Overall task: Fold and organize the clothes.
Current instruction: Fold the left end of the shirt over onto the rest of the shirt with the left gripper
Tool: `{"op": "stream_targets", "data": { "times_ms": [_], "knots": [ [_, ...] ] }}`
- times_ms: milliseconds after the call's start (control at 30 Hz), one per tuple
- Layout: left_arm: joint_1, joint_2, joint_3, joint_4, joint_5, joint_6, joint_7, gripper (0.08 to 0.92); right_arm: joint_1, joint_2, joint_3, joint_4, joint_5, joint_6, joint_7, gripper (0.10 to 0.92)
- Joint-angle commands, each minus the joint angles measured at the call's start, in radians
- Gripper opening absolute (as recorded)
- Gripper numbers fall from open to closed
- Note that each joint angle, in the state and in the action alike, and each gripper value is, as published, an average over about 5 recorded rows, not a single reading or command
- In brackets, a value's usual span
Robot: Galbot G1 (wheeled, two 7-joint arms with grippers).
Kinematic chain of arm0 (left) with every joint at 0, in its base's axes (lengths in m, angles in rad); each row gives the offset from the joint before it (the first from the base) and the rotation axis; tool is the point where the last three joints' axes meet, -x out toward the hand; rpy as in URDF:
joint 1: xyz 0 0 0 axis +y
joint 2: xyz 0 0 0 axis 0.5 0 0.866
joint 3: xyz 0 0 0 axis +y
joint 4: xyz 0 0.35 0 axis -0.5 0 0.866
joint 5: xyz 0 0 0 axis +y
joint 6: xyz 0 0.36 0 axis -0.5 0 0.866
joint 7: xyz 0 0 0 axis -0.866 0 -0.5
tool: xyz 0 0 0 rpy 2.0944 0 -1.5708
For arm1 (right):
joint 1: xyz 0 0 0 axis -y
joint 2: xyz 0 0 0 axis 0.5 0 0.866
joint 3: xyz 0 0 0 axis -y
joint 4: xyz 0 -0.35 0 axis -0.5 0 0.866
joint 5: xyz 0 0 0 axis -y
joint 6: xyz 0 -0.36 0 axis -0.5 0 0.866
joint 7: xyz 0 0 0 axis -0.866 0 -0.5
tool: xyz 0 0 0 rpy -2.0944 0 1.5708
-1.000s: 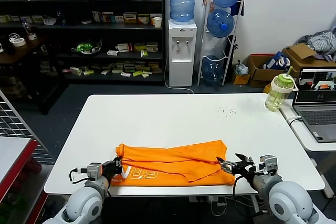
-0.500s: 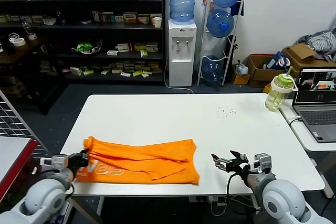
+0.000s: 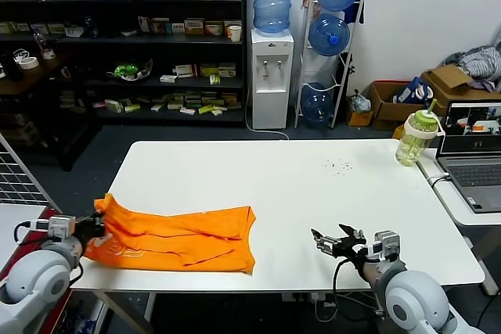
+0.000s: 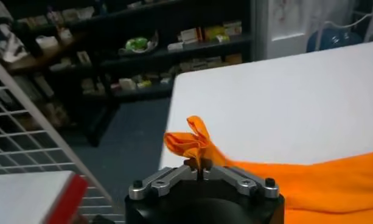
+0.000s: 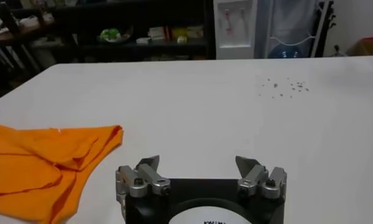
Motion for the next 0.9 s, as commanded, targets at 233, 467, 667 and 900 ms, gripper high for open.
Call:
{"op": "stream_targets", "data": {
  "times_ms": [233,467,667,900],
  "knots": [
    [-0.374,-0.39,0.479,-0.166,-0.284,0.067,-0.333,0.107,-0.141,0.033,0.096,0.035,-0.034,-0.01,0.018,0.823],
    [-0.468,-0.481,0.589,-0.096,-0.275,0.066,-0.362,0.107,-0.153,0.038,0.112,0.035,-0.033,-0.01,0.018,0.823],
    [-0.481,-0.506,0.61,-0.071,-0.255,0.065,-0.369,0.107,-0.136,0.037,0.104,0.022,-0.029,-0.009,0.016,0.823],
    [-0.47,-0.515,0.602,-0.028,-0.195,0.066,-0.34,0.11,-0.118,0.034,0.086,0.012,-0.026,-0.009,0.013,0.823]
  ]
}}
